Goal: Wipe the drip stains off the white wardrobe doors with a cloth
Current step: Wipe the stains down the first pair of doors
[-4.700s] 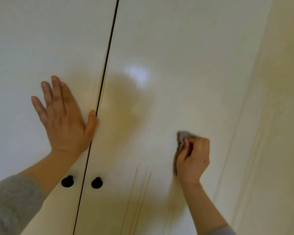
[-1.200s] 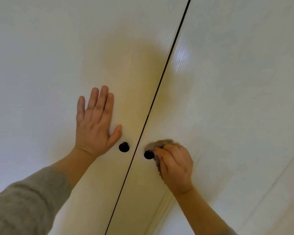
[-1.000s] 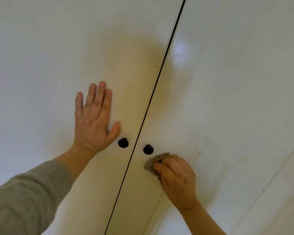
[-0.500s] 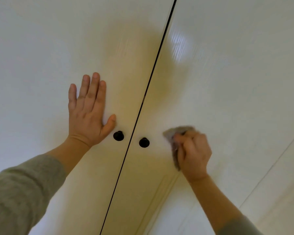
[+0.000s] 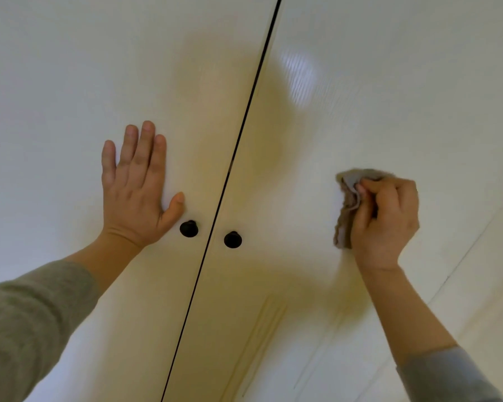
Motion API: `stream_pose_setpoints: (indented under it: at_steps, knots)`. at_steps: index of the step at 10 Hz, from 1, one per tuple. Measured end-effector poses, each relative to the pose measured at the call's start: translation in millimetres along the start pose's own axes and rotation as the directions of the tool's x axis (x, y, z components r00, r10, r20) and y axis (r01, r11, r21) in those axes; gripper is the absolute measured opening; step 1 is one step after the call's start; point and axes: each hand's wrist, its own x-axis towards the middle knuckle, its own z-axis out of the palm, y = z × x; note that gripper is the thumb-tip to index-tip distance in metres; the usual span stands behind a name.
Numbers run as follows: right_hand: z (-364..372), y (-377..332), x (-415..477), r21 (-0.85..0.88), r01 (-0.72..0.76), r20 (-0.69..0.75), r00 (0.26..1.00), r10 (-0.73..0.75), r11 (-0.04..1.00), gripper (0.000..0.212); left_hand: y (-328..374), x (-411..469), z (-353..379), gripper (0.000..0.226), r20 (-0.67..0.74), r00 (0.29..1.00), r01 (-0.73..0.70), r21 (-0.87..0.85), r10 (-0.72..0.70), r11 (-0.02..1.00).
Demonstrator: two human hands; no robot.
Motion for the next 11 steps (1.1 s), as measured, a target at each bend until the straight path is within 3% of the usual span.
stream_pose_setpoints:
  at_steps: [1,2,3,4,5,6,7,8,9,10,11]
  knots:
    - [1,-1,-46,0.011,0.018,0.042,0.999,-0.018,1.000,0.011,0,0,1,0.080,-0.011,1.000,0.000,-0.004,0.000,1.000]
    - [-16,-2,-109,0.070,0.002,0.280,0.960,-0.022,0.998,0.015,1,0,2,0.080,-0.023,1.000,-0.007,-0.004,0.007,1.000]
    - [-36,-1,-148,0.098,0.146,0.381,0.908,-0.172,0.984,0.007,0,0,2,0.079,-0.025,1.000,-0.010,0.000,0.010,1.000]
    - [-48,1,-130,0.109,0.132,0.451,0.877,-0.167,0.985,0.016,0,0,1,0.080,-0.020,1.000,-0.006,-0.001,0.006,1.000]
    - [-48,10,-74,-0.004,-0.017,0.284,0.959,0.018,1.000,0.017,1,1,1,0.080,-0.016,1.000,-0.008,-0.003,0.007,1.000]
    - [-28,27,-17,-0.075,-0.201,0.038,0.978,0.204,0.977,0.011,1,1,0,0.080,-0.013,1.000,-0.003,-0.002,0.003,1.000]
    - [-10,32,-18,-0.067,-0.255,-0.052,0.966,0.252,0.965,0.002,2,0,0,0.080,-0.019,1.000,-0.003,-0.009,0.003,1.000]
    - [-8,33,-58,-0.081,-0.231,-0.012,0.973,0.231,0.970,0.006,2,1,1,0.080,-0.026,1.000,0.004,-0.005,-0.004,1.000]
    - [-20,28,-115,-0.101,-0.147,0.144,0.977,0.161,0.984,0.010,2,1,1,0.079,-0.028,1.000,0.000,-0.003,0.000,1.000]
    - [-42,26,-150,-0.047,0.014,0.295,0.955,0.001,0.999,0.011,2,-2,1,0.079,-0.034,0.999,0.001,0.003,-0.001,1.000]
    - [-59,25,-130,-0.019,-0.033,0.352,0.935,0.037,0.999,0.014,3,-1,1,0.079,-0.043,0.999,-0.002,-0.004,0.002,1.000]
